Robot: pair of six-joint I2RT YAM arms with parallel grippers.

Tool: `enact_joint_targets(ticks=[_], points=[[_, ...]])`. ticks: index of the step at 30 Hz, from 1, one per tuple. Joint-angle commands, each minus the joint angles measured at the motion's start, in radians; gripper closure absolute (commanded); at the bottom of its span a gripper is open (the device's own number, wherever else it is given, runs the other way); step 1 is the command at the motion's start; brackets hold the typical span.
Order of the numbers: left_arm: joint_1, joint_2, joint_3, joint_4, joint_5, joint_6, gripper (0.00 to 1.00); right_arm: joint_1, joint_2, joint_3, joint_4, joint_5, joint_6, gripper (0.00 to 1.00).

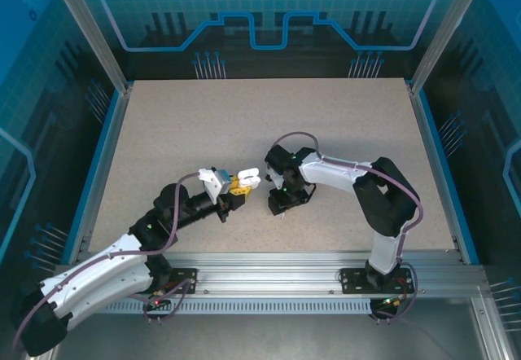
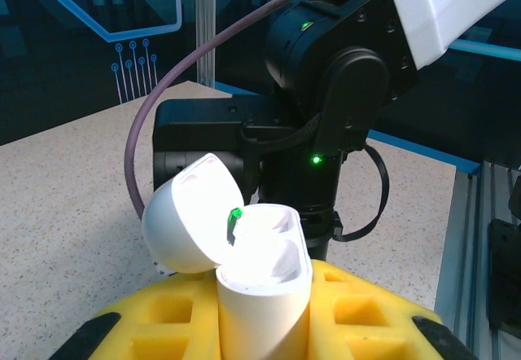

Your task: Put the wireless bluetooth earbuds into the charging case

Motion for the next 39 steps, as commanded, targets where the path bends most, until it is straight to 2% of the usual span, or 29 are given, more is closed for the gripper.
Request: enact_joint_targets(ticks=[1,15,24,31,39], points=[[-0.004,-0.014,-0.012,0.002,-0.015,0.016,0.87,0.018,0.031,0.036,-0.030,0.002,0.005,0.56],[-0.004,-0.015,-0.014,-0.009,-0.021,0.019,0.88,0.051,0.095,0.049,-0.078,0.043,-0.001,0.62],[-0.005,-0.025,-0.016,-0.016,-0.026,0.019,0.87,0.056,0.105,0.030,-0.054,0.053,0.008,0.73],[-0.004,-0.028,-0.018,-0.022,-0.027,0.015,0.88,0.051,0.038,0.011,-0.047,0.096,0.001,0.78],[-0.004,-0.018,-0.018,-0.004,-0.015,-0.004,0.88,0.029,-0.113,-0.031,-0.034,0.195,-0.059,0.81]])
